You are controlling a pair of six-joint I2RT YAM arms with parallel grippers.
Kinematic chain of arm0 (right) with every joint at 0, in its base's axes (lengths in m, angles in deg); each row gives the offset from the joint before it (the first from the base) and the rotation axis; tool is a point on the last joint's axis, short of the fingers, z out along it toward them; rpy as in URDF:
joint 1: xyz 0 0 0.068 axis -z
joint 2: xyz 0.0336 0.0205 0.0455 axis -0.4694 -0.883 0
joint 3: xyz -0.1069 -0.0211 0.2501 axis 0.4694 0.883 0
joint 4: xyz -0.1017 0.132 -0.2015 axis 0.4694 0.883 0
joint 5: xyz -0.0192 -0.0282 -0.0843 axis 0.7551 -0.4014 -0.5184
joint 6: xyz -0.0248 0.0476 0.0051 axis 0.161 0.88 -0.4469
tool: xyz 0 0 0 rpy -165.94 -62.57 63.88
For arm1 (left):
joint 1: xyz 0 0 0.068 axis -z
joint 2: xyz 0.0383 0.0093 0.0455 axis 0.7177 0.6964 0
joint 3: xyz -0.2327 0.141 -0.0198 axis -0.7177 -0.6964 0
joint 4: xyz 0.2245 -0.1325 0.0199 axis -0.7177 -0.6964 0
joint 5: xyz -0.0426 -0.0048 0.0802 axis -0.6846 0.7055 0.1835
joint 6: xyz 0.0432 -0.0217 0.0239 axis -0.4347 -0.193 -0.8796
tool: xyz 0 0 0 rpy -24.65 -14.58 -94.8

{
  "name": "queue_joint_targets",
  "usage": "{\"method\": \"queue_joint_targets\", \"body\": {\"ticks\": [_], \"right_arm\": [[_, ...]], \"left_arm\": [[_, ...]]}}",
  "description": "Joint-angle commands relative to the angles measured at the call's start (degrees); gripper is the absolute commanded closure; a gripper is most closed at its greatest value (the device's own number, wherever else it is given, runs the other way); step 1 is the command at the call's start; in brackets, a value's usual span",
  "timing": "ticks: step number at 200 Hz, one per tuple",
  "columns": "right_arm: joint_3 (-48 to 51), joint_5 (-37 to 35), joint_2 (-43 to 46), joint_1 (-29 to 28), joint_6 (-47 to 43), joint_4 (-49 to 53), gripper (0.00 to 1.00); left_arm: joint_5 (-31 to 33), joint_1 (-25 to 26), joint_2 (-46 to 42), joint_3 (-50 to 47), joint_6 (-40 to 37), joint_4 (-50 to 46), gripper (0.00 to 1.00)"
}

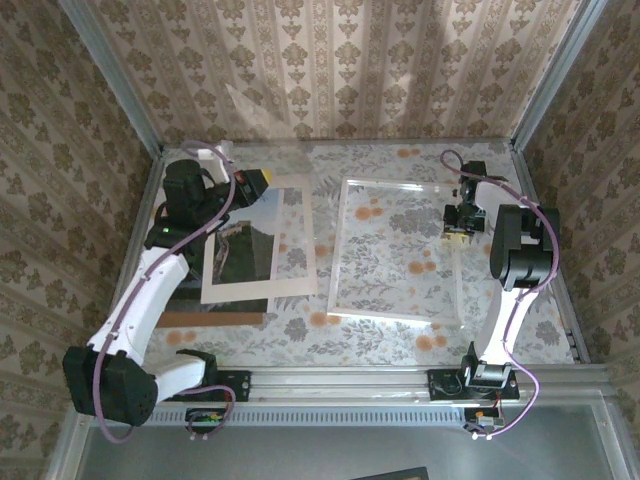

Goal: Put the photo into the frame

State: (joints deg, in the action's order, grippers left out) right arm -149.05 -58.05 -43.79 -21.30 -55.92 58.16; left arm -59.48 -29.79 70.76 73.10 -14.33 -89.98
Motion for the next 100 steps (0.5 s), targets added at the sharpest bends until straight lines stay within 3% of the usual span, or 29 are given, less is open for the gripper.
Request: {"method": "queue_joint_targets", "body": {"ticks": [1,73,100], "right_arm": [[1.29,6.15,0.70,-3.18,2.15,-1.53,0.74],[-1.32,4.52,-0.58,-8.14,1.51,-1.01,0.74],[-1.50,6.67,-0.31,-9.51,2.91,-2.35,0.70]], "left_arm": [[-0.74,1.90,-1.09,2.61,1.57,1.88,1.00],[0.53,6.75,1.46,3.63,2.41,3.32,1.00],[0.42,8.84,2.81,3.82,3.40,5.24,1.00]]}}
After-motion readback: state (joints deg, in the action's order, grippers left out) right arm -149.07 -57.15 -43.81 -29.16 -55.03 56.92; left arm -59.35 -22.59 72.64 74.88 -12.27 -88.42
